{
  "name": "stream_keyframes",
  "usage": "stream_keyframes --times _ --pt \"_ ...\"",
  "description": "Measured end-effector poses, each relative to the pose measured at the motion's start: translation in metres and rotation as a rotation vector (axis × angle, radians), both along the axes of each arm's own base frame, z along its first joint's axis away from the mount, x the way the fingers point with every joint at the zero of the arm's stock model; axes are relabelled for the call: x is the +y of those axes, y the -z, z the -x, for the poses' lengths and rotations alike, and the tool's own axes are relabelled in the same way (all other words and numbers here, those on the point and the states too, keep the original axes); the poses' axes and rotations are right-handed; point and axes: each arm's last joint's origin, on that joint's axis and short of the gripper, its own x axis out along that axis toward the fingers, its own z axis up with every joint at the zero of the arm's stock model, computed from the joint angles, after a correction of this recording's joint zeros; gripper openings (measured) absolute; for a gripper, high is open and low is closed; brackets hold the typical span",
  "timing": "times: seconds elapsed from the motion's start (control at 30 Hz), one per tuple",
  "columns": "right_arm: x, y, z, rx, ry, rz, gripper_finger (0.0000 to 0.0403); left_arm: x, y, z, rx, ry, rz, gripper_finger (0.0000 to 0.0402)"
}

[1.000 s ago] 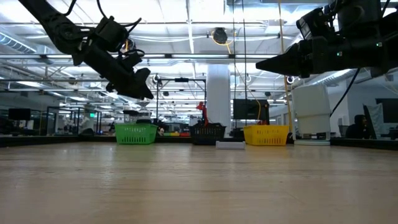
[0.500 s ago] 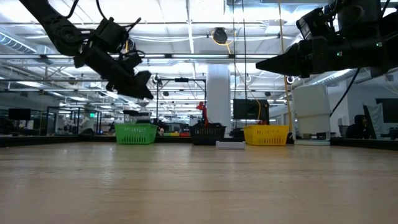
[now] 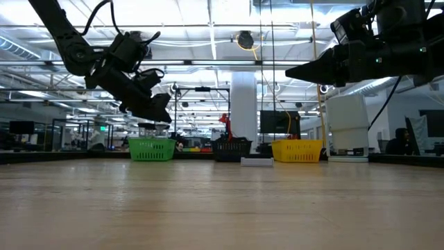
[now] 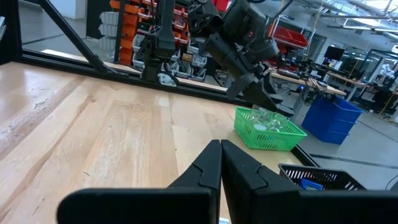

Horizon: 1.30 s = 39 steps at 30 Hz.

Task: Pick & Place Office items
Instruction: Put the white hourglass into the green bin

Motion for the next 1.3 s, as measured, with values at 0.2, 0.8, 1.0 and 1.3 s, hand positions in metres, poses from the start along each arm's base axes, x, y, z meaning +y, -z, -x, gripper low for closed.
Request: stream_keyframes --times 0.2,0.8,1.0,1.3 --pt "0.0 0.0 0.0 0.0 0.0 -0.003 0.0001 0.0 0.001 0.0 -0.014 -0.008 0.02 0.0228" --pt "0.0 0.0 0.0 -0.001 0.0 -0.003 0.0001 -0.003 0.004 0.0 -0.004 0.006 0.07 0.031" --pt "0.0 0.0 0.0 -0.001 -0.001 -0.003 0.0001 -0.003 0.002 0.001 0.005 0.01 0.059 0.0315" --pt "0.0 0.0 0.0 0.0 0.0 -0.002 0.0001 -0.009 -0.007 0.003 0.019 0.033 0.032 0.029"
